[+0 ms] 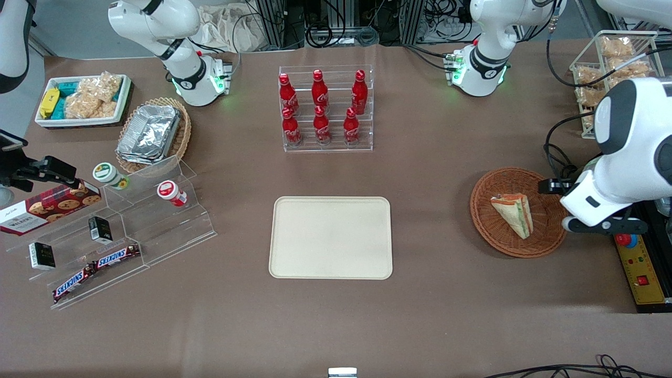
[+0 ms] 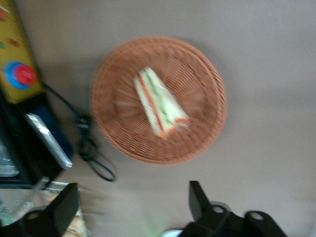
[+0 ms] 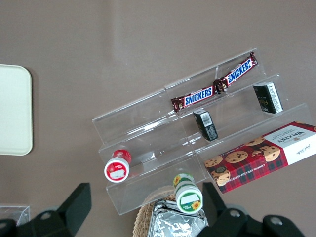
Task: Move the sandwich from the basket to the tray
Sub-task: 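Lower the open left gripper around the sandwich and close it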
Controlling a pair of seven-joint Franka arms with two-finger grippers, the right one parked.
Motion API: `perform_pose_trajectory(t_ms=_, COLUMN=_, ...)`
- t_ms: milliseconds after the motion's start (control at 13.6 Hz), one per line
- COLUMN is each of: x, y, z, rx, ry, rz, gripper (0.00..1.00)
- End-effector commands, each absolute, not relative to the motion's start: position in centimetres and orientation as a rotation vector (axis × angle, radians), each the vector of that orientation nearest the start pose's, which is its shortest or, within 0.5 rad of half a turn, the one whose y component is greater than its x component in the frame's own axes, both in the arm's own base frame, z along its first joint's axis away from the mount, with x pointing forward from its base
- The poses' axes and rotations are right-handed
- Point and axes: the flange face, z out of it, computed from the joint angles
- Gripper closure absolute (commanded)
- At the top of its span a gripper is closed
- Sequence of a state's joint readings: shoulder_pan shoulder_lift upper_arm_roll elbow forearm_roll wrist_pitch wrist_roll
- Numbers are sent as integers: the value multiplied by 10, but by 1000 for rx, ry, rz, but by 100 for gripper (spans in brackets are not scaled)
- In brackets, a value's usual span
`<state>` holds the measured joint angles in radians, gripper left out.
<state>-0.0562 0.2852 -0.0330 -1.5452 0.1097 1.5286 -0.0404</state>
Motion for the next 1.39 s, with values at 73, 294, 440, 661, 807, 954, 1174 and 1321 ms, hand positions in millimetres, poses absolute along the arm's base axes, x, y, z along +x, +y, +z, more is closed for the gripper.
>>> perform_pose_trajectory(t_ms=73, x=599, y=-12, z=402, rx=-3050, ry=21, rz=462, gripper=1)
perform_pose_trajectory(t_ms=294, x=577, y=5, z=367, rx=-3083, ry=-32, rz=245, gripper=1)
perform_pose_trajectory(t_ms=440, x=571, y=18, z=347, rx=-3088, ry=-158, rz=192, gripper=1)
perform_pose_trajectory(t_ms=661, x=563, y=15, z=307, rx=-3077, ry=-420, rz=48, gripper=1)
perform_pose_trajectory(t_ms=807, x=563, y=12, z=286, rx=-3059, ry=-557, rz=25, gripper=1)
perform_pose_trajectory(t_ms=954, x=559, y=10, z=271, rx=-3052, ry=-592, rz=38, gripper=1)
perform_pose_trajectory(t_ms=1174, x=551, y=11, z=250, rx=-3049, ry=-592, rz=55, gripper=7)
perform_pose_trajectory(t_ms=1321, x=554, y=10, z=246, rx=-3047, ry=-613, rz=55, gripper=23)
